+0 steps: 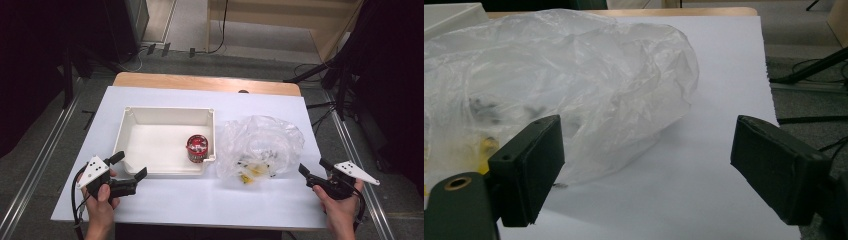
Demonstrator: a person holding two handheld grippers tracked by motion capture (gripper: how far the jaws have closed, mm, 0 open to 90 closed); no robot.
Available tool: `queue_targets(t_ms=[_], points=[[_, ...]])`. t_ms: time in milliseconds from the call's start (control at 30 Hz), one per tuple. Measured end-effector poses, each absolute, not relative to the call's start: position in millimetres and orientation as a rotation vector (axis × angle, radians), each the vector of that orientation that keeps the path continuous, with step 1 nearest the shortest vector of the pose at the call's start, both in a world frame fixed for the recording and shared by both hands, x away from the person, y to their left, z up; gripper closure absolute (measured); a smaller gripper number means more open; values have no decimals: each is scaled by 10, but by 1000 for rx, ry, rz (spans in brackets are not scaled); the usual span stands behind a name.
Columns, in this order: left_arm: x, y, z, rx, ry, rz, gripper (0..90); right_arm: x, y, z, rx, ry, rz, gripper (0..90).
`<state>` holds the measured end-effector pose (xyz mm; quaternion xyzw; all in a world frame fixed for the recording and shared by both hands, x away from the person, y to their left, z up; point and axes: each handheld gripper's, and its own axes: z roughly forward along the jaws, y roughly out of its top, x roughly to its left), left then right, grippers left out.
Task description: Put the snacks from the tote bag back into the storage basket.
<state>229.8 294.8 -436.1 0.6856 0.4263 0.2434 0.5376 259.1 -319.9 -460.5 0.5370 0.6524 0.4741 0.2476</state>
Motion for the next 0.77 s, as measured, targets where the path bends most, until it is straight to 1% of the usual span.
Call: queue_targets(t_ms=[767], points=[[2298,2954,-4370,1635,1010,586,26,2608,-3248,-4658,1483,1769,1295,145]])
